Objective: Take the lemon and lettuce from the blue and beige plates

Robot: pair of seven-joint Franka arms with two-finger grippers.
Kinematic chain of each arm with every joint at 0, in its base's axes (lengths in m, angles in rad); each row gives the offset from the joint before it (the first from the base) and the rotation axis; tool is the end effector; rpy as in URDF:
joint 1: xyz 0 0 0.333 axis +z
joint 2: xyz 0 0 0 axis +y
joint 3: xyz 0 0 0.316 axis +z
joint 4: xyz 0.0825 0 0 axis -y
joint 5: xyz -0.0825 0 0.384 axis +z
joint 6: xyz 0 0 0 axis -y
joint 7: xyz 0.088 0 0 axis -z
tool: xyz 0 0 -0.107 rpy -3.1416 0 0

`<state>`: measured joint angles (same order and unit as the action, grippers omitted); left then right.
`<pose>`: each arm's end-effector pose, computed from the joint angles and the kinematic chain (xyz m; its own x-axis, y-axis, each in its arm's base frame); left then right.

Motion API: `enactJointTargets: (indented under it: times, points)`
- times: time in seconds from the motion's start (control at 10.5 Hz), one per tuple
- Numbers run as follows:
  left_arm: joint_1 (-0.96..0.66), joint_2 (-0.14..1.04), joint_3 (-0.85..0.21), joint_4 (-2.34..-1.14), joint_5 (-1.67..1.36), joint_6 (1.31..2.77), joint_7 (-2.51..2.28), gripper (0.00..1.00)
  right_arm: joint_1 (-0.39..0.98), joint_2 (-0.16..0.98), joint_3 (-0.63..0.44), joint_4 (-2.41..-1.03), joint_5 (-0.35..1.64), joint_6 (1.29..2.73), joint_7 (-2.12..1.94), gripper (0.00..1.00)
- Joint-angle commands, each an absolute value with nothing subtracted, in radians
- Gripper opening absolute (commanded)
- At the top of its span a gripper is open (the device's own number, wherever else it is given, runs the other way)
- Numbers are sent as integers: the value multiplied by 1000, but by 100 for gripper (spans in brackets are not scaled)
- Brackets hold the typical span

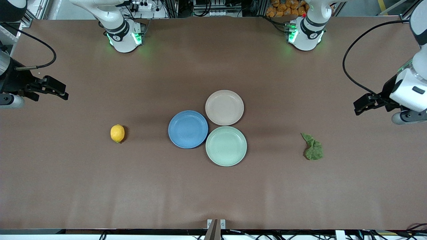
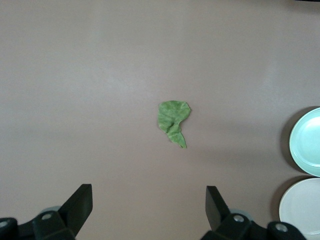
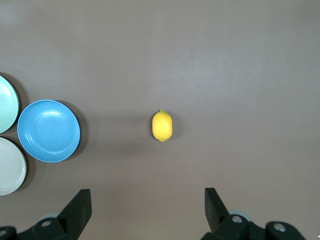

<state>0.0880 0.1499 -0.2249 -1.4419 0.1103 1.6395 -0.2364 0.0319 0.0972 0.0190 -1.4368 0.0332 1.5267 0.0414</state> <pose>0.6036 -0.0612 0.6072 0.9931 0.0955 0.0678 0.0998 -0.9930 -0.0628 0.5798 0.0326 0.6285 0.9999 0.0109 -0.0087 0.0106 -0.9993 -0.0347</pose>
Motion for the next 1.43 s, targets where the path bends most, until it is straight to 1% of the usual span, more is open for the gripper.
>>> enactJointTargets:
  times: [0.0, 0.38, 0.77, 1.34]
  points:
    - [77, 106, -196, -1459, 72, 1603, -212, 100, 37, 78, 11, -1453, 49, 1526, 32, 100]
    - [77, 78, -181, -1460, 34, 1565, -189, 100, 37, 78, 11, -1454, 49, 1525, 32, 100]
    - [74, 64, -124, -1462, -21, 1546, -126, 100, 37, 78, 11, -1454, 49, 1525, 32, 100]
    - [57, 43, -114, -1465, -18, 1516, -112, 100, 37, 80, 11, -1456, 49, 1525, 32, 100]
